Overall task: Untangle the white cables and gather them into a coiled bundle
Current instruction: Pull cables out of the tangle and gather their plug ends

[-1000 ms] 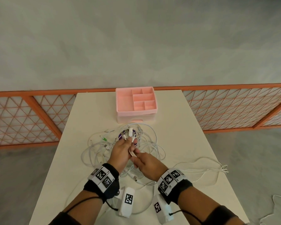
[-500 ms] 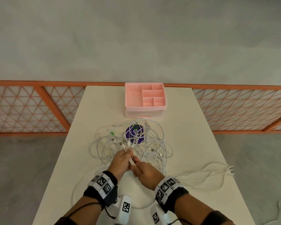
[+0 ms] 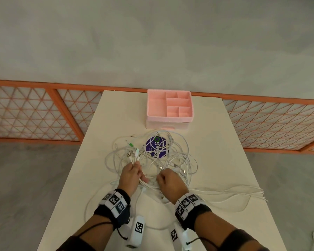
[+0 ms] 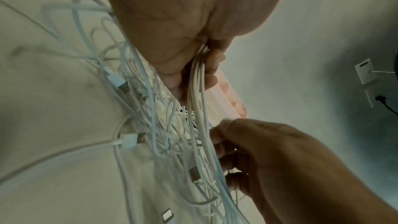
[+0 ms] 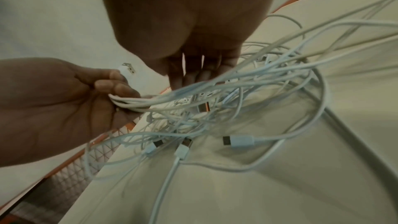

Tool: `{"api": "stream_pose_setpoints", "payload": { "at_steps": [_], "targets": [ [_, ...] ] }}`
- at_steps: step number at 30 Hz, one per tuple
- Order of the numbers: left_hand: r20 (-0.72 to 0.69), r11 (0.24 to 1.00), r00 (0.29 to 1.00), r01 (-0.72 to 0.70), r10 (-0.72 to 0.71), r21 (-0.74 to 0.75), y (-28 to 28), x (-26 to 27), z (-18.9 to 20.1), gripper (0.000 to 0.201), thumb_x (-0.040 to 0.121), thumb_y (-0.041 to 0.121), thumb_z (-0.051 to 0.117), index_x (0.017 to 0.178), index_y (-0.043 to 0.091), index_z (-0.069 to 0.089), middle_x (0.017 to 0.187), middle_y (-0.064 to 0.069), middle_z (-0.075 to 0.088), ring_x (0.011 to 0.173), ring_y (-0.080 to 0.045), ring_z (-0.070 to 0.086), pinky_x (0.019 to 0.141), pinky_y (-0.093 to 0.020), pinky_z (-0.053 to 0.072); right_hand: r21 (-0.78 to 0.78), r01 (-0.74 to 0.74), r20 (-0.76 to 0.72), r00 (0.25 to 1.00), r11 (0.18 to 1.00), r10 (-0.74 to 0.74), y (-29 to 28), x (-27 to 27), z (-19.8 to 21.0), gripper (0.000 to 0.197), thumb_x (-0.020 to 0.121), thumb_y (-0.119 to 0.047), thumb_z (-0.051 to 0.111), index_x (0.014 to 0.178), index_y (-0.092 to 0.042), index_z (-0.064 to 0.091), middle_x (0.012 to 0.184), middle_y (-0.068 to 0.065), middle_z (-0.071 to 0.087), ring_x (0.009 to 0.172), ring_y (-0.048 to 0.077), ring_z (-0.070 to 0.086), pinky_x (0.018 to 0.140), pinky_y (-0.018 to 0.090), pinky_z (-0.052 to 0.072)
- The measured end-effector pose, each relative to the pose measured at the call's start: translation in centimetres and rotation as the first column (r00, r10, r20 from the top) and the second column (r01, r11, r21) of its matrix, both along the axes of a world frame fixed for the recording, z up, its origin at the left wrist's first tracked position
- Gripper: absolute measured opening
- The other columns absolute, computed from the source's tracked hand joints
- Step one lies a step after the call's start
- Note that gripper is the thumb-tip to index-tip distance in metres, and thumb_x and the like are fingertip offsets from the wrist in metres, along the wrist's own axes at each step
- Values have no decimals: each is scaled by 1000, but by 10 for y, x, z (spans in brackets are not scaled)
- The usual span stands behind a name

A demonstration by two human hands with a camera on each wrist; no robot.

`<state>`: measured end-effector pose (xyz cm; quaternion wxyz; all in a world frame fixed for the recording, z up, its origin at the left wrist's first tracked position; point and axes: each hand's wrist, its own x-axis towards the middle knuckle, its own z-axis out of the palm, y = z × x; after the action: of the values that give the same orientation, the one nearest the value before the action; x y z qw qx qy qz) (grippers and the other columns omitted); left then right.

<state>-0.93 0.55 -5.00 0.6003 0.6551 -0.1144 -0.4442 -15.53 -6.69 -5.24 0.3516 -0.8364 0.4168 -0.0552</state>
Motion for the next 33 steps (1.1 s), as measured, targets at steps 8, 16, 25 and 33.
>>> {"api": "stream_pose_setpoints", "payload": {
  "at_steps": [8, 16, 25, 33],
  "targets": [
    [-32, 996, 996, 79, -80, -37, 0, -9, 1, 32, 107, 21, 42, 78, 9, 45, 49, 4, 35, 40, -12, 34, 43, -25, 35, 105, -12, -346, 937, 994, 48, -1, 11, -21, 5, 83, -19, 56, 85, -15, 59, 89, 4, 62, 96, 26, 66, 75, 30, 51],
    [69, 989, 992, 112, -106, -97, -10, -8, 18, 29, 107, 21, 42, 83, 7, 51, 53, 3, 35, 42, -12, 33, 44, -25, 34, -4, 16, -108, 994, 1000, -17, -9, 5, 8, 20, 92, -31, 56, 89, -16, 69, 85, 0, 68, 79, 18, 62, 72, 29, 50],
    [326, 957, 930, 236, -173, -168, -41, -13, 50, 28, 106, 17, 45, 81, 11, 57, 60, 1, 59, 42, -11, 40, 48, -29, 33, 92, 240, 519, 816, 966, -253, -34, 20, 99, 11, 85, -19, 67, 76, -12, 66, 70, 0, 68, 65, 16, 66, 67, 36, 56],
    [146, 941, 958, 274, -248, -199, -47, -33, 62, 26, 107, 18, 42, 88, 2, 52, 81, -7, 71, 40, -13, 37, 42, -26, 37, 474, 201, 663, 558, 857, -498, -49, 16, 133, 18, 102, -19, 50, 92, -3, 49, 53, 8, 54, 40, 22, 47, 41, 27, 41]
  ]
}}
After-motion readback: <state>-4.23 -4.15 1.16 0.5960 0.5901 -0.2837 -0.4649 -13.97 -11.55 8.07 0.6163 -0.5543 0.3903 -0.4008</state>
